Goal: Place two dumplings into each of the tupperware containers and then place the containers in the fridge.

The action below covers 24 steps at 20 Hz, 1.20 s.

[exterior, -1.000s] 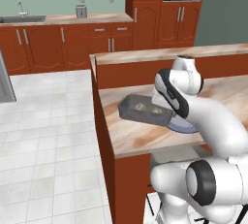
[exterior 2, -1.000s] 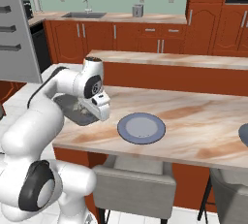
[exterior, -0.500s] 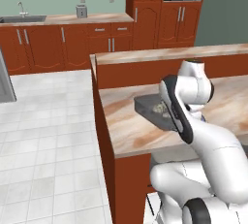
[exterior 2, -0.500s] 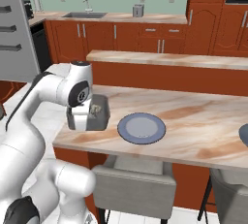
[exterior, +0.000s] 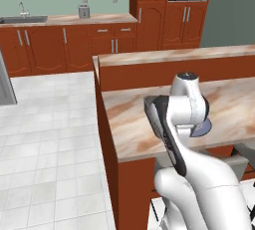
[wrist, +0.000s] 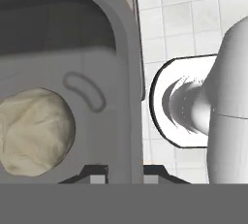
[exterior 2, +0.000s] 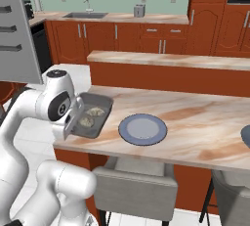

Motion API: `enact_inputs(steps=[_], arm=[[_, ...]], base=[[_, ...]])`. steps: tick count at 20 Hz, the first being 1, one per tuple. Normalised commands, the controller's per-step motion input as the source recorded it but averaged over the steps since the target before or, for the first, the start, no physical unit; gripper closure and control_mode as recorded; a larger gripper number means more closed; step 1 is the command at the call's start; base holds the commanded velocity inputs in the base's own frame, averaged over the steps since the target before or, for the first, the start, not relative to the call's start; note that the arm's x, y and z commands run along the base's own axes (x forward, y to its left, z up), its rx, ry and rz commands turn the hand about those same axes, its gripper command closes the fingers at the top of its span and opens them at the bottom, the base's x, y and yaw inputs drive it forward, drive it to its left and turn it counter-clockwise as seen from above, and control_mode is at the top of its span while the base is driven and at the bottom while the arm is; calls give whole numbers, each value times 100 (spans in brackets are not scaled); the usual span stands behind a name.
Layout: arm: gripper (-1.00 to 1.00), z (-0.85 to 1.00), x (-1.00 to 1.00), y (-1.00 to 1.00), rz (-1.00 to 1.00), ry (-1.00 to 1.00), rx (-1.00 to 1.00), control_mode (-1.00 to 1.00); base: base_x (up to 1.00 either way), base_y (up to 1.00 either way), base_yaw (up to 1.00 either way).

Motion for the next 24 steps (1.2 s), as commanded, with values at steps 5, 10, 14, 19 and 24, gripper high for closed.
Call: enact_inputs(steps=[5,10,14,19,24], arm=[[100,46,-1,11,-8,-1,-8,-100],[100,45,-15,-1,-1,0,-1,-100],[100,38,-40,-15,0,0,0,-100],[100,21,-20,-26,0,0,0,-100],[100,6,-16,-14,0,0,0,-100]], base=[[0,0,0],[0,0,0],[0,0,0],[0,0,0],[0,0,0]])
